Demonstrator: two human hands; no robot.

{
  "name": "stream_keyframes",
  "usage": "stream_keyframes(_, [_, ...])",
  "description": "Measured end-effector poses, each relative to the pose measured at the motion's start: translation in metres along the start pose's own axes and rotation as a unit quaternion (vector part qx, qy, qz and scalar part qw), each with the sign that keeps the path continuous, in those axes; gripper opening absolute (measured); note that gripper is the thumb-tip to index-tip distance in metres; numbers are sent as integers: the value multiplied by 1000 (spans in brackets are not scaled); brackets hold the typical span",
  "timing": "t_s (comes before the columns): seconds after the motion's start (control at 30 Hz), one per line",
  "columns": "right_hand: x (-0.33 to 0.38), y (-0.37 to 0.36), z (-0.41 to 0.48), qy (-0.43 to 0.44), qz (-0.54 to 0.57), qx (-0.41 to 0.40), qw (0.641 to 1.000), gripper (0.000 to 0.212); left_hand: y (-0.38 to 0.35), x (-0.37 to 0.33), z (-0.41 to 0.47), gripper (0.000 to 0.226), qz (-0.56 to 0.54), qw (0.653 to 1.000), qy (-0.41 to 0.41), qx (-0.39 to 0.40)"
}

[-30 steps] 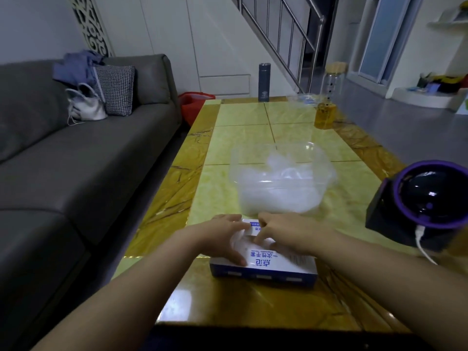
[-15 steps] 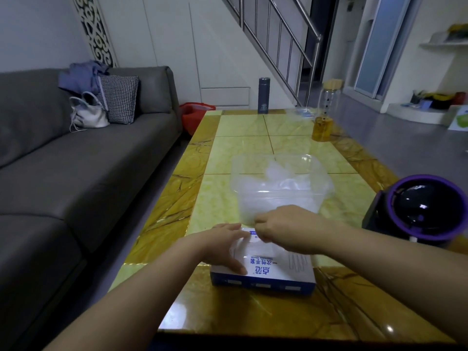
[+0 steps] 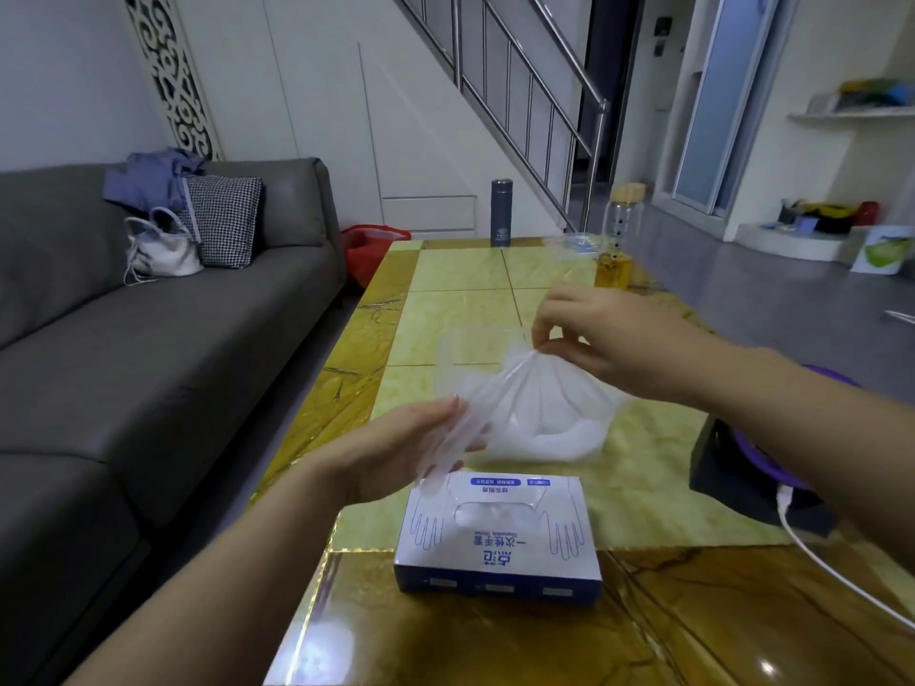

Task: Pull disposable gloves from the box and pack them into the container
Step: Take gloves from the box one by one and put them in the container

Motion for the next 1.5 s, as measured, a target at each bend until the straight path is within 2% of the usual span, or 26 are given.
stream_keyframes(0.17, [8,-7,-4,21,18,-3,1000,9,-14,-19,16,76,-128,992,-20,-2])
stream_keyframes(0.3, [4,-14,-8,29,40,-34,998,10,-17,-27,31,39,-209,974,-47,-81])
stream_keyframes(0.37, [-9,-16,-11,-43,106,-96,989,20,-15,-30,33,32,-238,961,-70,-122])
stream_keyframes(0.4, [-17,-17,-13,-112,168,-133,970,29,-13,-32,33,31,-238,957,-81,-143])
stream_keyframes(0.43, [-24,-20,-17,-199,258,-157,932,37,-12,-34,32,29,-235,954,-92,-162])
stream_keyframes(0.47, [-28,-27,-20,-285,372,-153,870,44,-9,-36,32,27,-235,950,-100,-179])
stream_keyframes(0.5, [-30,-39,-23,-350,487,-124,791,48,-8,-37,32,25,-240,945,-111,-191])
stream_keyframes(0.53, [-28,-50,-24,-388,578,-91,712,50,-7,-40,32,24,-245,941,-120,-201])
stream_keyframes(0.57, [-26,-59,-24,-403,635,-66,655,52,-6,-42,33,23,-246,937,-130,-210])
stream_keyframes(0.6, [-24,-66,-23,-402,669,-56,622,57,-6,-43,33,21,-246,933,-139,-223])
stream_keyframes(0.63, [-24,-71,-19,-393,688,-63,607,65,-4,-44,35,20,-240,929,-149,-239])
stream_keyframes(0.73, [-25,-70,-3,-325,729,-167,578,92,5,-46,38,15,-172,914,-187,-317])
stream_keyframes(0.8, [-27,-56,8,-260,716,-247,599,93,12,-51,38,14,-74,893,-222,-385])
stream_keyframes(0.87, [-26,-39,15,-204,680,-284,644,86,16,-61,38,14,11,863,-260,-433])
stream_keyframes(0.97, [-35,-23,31,-154,574,-276,756,48,24,-76,45,15,82,832,-310,-453])
stream_keyframes(1.03, [-49,-23,37,-160,485,-237,826,44,35,-73,59,19,158,828,-286,-456])
stream_keyframes(1.1, [-68,-31,37,-220,399,-164,875,49,54,-56,77,29,255,847,-168,-436])
stream_keyframes(1.17, [-91,-46,33,-288,318,-70,901,59,73,-37,88,42,306,860,-41,-405])
stream_keyframes(1.2, [-100,-53,31,-310,288,-28,906,62,80,-34,86,44,312,849,-14,-427])
stream_keyframes(1.23, [-108,-60,29,-325,267,5,907,63,84,-35,83,43,329,818,-21,-472])
stream_keyframes(1.27, [-114,-66,28,-334,251,29,908,64,82,-41,78,41,363,776,-54,-512])
stream_keyframes(1.3, [-119,-73,29,-337,236,48,910,65,74,-50,77,39,411,743,-104,-519])
stream_keyframes(1.33, [-125,-79,30,-338,218,67,913,67,63,-58,82,38,465,732,-149,-476])
stream_keyframes(1.37, [-129,-85,33,-338,195,86,917,69,50,-62,92,37,521,738,-167,-395])
stream_keyframes(1.43, [-132,-95,36,-336,139,132,922,71,32,-54,118,42,616,754,-92,-208])
stream_keyframes(1.5, [-133,-102,38,-337,67,182,921,73,27,-39,139,49,661,746,10,-82])
Point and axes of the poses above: each hand's wrist, its own z-axis towards the middle knuckle, its own y-axis out of the back of the hand, x = y × z, the point moved 3 cm from there along z, towards the middle knuckle, and after that the axes turned 8 degrees about z, right-handed, at the moved point
